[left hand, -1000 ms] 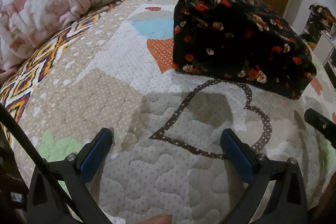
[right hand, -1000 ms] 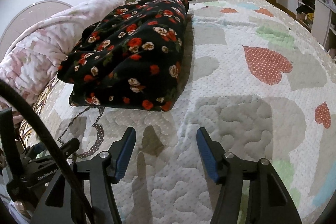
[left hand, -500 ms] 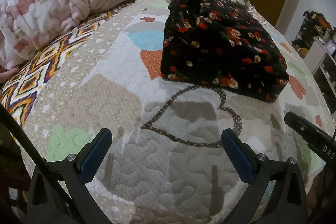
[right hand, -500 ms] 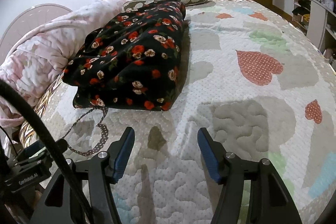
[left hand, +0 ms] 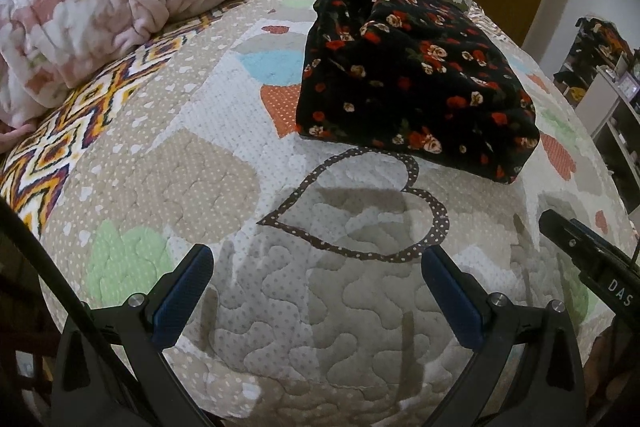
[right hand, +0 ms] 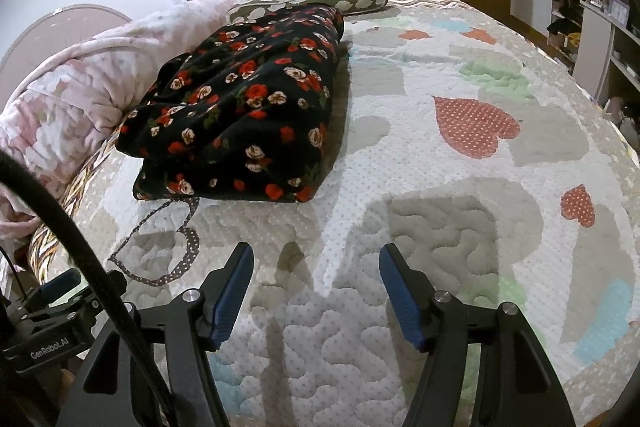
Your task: Fold large clothes
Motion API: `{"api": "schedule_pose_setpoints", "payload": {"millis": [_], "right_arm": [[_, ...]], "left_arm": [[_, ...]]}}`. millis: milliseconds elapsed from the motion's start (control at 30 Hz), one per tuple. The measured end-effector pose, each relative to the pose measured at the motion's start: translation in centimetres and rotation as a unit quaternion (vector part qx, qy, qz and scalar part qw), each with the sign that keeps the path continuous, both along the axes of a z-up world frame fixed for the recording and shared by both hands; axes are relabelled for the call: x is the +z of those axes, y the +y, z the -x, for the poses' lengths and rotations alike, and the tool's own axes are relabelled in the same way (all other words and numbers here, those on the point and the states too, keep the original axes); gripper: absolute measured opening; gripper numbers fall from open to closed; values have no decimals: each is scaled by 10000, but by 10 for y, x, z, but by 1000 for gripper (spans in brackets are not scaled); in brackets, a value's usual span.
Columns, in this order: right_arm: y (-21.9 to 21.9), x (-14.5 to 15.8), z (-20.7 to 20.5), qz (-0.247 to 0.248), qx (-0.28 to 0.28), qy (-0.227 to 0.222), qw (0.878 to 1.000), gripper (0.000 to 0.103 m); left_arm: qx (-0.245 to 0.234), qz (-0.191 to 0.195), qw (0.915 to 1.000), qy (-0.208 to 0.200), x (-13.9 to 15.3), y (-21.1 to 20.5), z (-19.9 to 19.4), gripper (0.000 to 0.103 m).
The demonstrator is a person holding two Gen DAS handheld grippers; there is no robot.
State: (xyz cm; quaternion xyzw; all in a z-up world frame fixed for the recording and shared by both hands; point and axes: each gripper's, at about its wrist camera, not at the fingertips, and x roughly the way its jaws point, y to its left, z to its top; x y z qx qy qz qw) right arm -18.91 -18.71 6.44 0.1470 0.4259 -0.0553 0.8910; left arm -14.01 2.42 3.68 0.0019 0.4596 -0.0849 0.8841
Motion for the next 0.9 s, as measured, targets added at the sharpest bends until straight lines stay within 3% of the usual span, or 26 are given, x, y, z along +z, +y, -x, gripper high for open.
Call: {"api": "schedule_pose_setpoints", "payload": {"millis": [467, 900], "right_arm": [[4, -4, -2, 232, 9, 49, 9997, 72], [7, -8, -4, 327, 32, 112, 9994, 74]], "left_arm": [[-202, -170, 9994, -224, 4, -11, 6, 103], [-234, -86, 9996, -136, 0, -11, 5, 103]]}}
